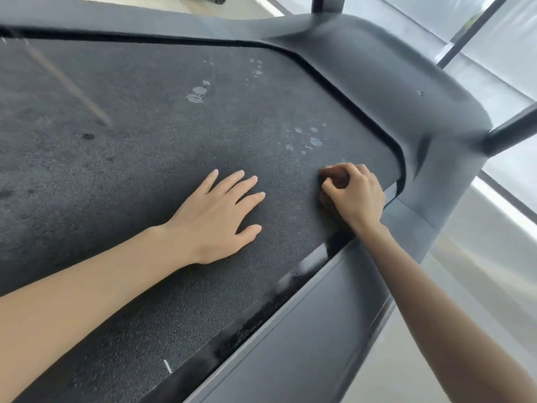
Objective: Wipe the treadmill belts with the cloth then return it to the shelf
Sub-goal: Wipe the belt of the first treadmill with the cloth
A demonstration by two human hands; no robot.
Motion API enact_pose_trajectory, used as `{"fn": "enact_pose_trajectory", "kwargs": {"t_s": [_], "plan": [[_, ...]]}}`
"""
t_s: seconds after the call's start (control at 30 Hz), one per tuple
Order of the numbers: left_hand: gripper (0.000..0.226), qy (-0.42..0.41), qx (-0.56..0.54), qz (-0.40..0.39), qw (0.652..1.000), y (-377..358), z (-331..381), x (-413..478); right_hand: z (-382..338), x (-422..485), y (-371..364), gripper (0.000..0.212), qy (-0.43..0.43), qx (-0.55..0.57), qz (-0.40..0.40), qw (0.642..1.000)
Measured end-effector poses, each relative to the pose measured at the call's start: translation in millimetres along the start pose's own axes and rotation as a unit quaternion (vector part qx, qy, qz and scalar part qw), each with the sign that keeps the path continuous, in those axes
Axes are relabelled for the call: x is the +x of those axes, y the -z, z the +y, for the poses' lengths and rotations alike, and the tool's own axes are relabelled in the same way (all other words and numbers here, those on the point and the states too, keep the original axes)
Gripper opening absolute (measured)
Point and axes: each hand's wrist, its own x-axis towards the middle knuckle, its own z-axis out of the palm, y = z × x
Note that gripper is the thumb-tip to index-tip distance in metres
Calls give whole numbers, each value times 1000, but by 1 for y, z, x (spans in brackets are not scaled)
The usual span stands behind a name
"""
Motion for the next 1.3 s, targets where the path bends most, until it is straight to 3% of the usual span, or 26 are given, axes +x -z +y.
{"fn": "enact_pose_trajectory", "kwargs": {"t_s": [0.07,0.23,0.33,0.67,0.77,1.03,1.1,1.3], "plan": [[64,0,-10,5,1000,-4,6,13,-3,-12,0,27,37,0,-11,999],[72,14,-14,26,999,-14,13,21,-3,-46,8,29,236,13,-9,972],[74,12,-27,24,999,-12,11,18,15,-22,7,28,209,24,-11,978],[68,24,-61,35,997,-9,14,20,78,96,-12,31,-27,-25,16,999],[69,28,-73,38,996,-8,14,21,71,83,-9,30,-9,-22,8,1000],[69,11,-58,28,998,-7,10,20,33,3,7,32,230,29,-56,971],[67,-1,-41,21,999,-4,1,22,40,14,5,32,214,31,-58,975],[62,13,-47,20,999,-7,-11,28,74,97,-12,31,61,-27,-19,998]]}}
